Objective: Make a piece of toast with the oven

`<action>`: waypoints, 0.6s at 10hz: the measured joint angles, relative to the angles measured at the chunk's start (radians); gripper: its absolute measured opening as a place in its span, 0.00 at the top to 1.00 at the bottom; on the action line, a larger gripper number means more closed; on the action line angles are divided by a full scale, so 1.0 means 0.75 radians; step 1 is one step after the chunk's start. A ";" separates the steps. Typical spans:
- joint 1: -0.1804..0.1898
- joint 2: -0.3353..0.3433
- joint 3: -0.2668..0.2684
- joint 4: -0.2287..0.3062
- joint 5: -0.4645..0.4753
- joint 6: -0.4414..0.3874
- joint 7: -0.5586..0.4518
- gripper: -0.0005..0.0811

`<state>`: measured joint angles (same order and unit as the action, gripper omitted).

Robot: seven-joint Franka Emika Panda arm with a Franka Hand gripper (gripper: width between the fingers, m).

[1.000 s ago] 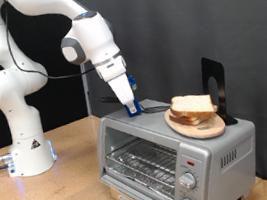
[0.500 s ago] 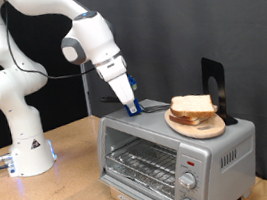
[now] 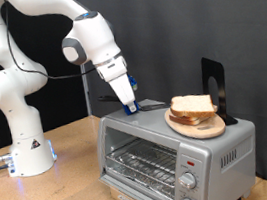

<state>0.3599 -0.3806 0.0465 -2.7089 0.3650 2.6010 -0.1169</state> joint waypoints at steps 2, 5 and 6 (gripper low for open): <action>0.000 0.000 0.006 0.000 0.000 0.000 0.004 0.55; 0.006 -0.003 0.007 0.002 0.049 0.000 0.007 0.55; 0.012 -0.016 0.003 0.006 0.092 -0.007 0.005 0.55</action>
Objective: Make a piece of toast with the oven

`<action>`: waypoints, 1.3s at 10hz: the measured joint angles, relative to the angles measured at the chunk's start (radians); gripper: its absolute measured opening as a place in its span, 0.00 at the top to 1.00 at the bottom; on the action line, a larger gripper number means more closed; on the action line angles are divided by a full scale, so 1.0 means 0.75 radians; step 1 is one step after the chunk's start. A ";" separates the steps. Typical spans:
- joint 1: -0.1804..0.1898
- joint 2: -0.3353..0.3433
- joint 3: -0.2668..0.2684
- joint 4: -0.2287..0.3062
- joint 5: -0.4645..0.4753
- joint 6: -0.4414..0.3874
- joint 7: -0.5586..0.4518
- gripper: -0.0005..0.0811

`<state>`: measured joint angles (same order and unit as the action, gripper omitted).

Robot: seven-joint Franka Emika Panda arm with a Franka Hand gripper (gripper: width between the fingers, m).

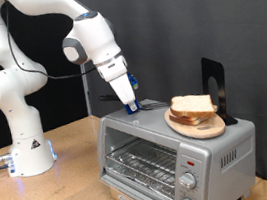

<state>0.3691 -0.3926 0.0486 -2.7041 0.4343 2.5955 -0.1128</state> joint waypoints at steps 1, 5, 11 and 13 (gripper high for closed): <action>0.005 -0.024 -0.010 0.007 0.033 -0.020 -0.003 0.55; -0.008 -0.188 -0.089 0.052 0.045 -0.207 -0.018 0.55; -0.067 -0.270 -0.141 -0.002 0.161 -0.069 0.034 0.55; -0.149 -0.293 -0.176 -0.022 0.168 -0.029 0.074 0.55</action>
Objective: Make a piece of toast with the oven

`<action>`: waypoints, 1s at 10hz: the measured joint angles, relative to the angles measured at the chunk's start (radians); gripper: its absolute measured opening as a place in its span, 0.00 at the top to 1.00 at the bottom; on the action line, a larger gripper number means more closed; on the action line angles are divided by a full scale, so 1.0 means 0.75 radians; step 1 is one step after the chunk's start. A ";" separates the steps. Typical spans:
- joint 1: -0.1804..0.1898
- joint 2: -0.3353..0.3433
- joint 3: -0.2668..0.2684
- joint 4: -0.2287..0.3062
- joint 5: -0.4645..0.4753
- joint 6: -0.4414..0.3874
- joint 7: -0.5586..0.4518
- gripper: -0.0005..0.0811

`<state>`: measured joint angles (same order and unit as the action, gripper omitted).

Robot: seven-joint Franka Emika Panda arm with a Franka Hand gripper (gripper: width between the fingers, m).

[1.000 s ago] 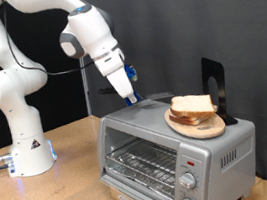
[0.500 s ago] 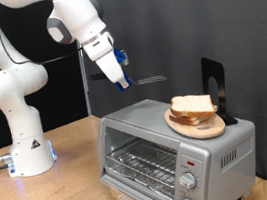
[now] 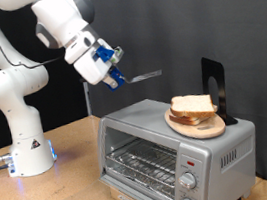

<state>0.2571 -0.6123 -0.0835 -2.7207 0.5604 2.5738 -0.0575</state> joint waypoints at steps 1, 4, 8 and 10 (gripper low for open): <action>-0.047 0.002 -0.019 -0.003 -0.009 -0.003 0.005 0.55; -0.186 0.052 -0.044 -0.004 -0.106 -0.032 0.001 0.55; -0.203 0.108 -0.089 -0.002 -0.145 -0.044 -0.108 0.55; -0.207 0.111 -0.062 0.003 -0.174 -0.086 -0.059 0.55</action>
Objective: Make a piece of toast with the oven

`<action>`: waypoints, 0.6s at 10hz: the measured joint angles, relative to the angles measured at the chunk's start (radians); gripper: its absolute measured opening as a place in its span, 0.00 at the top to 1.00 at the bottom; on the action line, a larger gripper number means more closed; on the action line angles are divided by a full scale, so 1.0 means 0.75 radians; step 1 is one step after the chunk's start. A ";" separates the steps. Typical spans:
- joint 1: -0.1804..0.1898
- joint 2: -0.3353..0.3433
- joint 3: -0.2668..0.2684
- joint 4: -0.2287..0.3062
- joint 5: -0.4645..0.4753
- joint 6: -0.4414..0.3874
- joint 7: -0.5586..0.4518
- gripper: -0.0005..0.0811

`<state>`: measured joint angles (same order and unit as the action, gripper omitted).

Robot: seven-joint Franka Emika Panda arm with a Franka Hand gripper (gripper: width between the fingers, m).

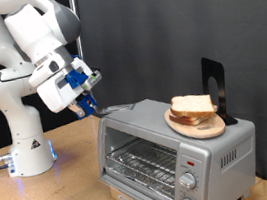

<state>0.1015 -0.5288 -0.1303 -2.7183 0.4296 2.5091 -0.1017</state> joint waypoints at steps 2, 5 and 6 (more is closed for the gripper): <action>-0.003 0.022 0.051 0.026 -0.043 -0.034 0.092 0.55; -0.001 0.081 0.103 0.082 -0.047 -0.035 0.146 0.55; 0.000 0.098 0.112 0.099 -0.045 -0.034 0.153 0.55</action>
<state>0.1013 -0.4552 -0.0463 -2.6443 0.3956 2.4837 0.0134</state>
